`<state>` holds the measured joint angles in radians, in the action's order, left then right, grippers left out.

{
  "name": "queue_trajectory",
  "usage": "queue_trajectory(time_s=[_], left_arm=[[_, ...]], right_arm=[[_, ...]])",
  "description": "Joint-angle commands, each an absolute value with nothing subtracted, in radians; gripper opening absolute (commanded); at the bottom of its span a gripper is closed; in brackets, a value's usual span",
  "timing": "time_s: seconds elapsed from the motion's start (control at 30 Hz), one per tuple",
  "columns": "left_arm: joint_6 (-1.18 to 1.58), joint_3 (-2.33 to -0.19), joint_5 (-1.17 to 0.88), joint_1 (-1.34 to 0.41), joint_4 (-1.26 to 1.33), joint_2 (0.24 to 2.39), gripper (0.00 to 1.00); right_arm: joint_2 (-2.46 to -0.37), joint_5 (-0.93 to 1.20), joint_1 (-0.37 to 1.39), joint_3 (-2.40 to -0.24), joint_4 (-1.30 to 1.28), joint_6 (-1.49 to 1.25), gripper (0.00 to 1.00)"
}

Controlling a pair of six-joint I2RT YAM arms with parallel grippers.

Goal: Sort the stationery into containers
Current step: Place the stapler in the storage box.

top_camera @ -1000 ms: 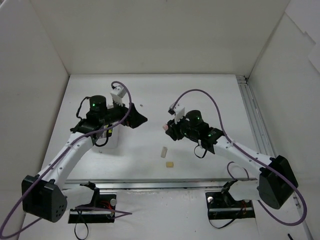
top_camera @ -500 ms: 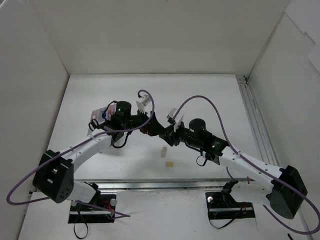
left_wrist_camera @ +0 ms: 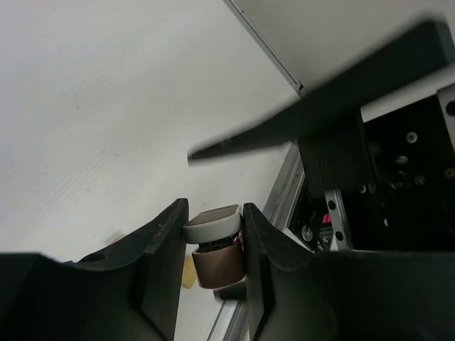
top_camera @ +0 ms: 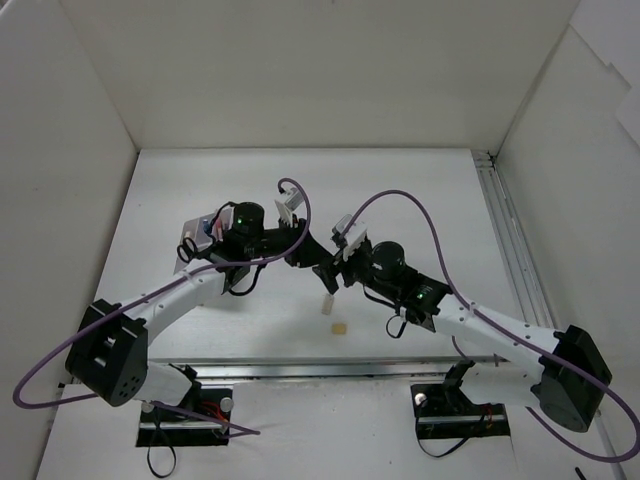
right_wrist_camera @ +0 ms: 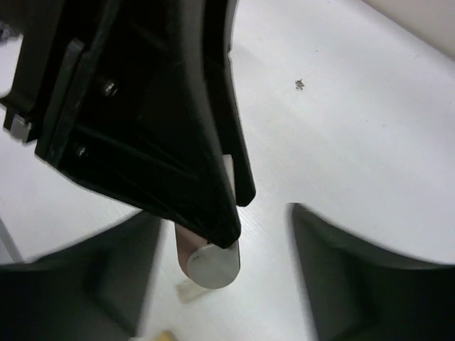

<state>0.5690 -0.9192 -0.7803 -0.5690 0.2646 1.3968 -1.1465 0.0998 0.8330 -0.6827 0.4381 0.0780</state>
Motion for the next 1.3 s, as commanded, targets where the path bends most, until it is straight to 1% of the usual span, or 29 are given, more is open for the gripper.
queue_trajectory(time_s=[0.0, 0.03, 0.1, 0.13, 0.17, 0.23, 0.27, 0.3, 0.33, 0.43, 0.5, 0.57, 0.63, 0.67, 0.77, 0.93, 1.03, 1.27], left_arm=[[0.529, -0.942, -0.785, -0.514, 0.262, 1.319, 0.00], [0.519, -0.949, -0.781, -0.487, 0.241, 1.307, 0.00], [0.474, -0.968, -0.732, -0.419, 0.135, 1.276, 0.00], [0.454, -0.971, -0.700, -0.335, 0.092, 1.234, 0.00], [0.442, -0.969, -0.614, -0.290, 0.021, 1.208, 0.00], [0.381, -0.974, -0.545, -0.198, -0.047, 1.132, 0.00], [0.364, -0.977, -0.475, -0.111, -0.087, 1.109, 0.00], [0.318, -0.994, -0.448, -0.068, -0.106, 1.083, 0.00], [0.302, -1.005, -0.413, 0.011, -0.123, 1.080, 0.00], [0.232, -1.049, -0.414, 0.112, -0.130, 1.121, 0.00], [0.187, -1.092, -0.431, 0.185, -0.136, 1.210, 0.00], [0.161, -1.124, -0.547, 0.253, -0.140, 1.277, 0.00], [0.115, -1.173, -0.629, 0.267, -0.162, 1.376, 0.00], [0.091, -1.192, -0.637, 0.276, -0.179, 1.437, 0.00], [0.003, -1.267, -0.624, 0.276, -0.244, 1.523, 0.00], [-0.038, -1.295, -0.586, 0.276, -0.259, 1.591, 0.00], [-0.038, -1.305, -0.610, 0.276, -0.261, 1.627, 0.00], [-0.034, -1.334, -0.598, 0.276, -0.308, 1.726, 0.01]], right_arm=[[-1.152, 0.029, 0.830, -0.755, 0.606, 0.098, 0.89], [-1.149, 0.047, 0.831, -0.756, 0.604, 0.100, 0.98], [-1.138, 0.035, 0.830, -0.750, 0.603, 0.075, 0.98], [-1.134, 0.029, 0.827, -0.747, 0.600, 0.072, 0.98], [-1.115, 0.015, 0.827, -0.741, 0.591, 0.066, 0.98], [-1.092, 0.005, 0.827, -0.723, 0.548, 0.049, 0.98], [-1.075, -0.044, 0.827, -0.713, 0.532, 0.052, 0.98], [-1.071, -0.060, 0.825, -0.712, 0.494, 0.054, 0.98], [-1.069, -0.090, 0.824, -0.710, 0.474, 0.057, 0.98], [-1.072, -0.126, 0.818, -0.704, 0.414, 0.090, 0.98], [-1.084, -0.140, 0.802, -0.709, 0.387, 0.100, 0.98], [-1.097, -0.106, 0.782, -0.729, 0.342, 0.100, 0.98], [-1.106, -0.094, 0.761, -0.736, 0.325, 0.104, 0.98], [-1.109, -0.094, 0.758, -0.741, 0.307, 0.119, 0.98], [-1.115, -0.094, 0.750, -0.744, 0.276, 0.132, 0.98], [-1.120, -0.097, 0.741, -0.736, 0.247, 0.132, 0.98], [-1.120, -0.101, 0.733, -0.732, 0.239, 0.132, 0.98], [-1.112, -0.118, 0.729, -0.741, 0.218, 0.138, 0.98]])
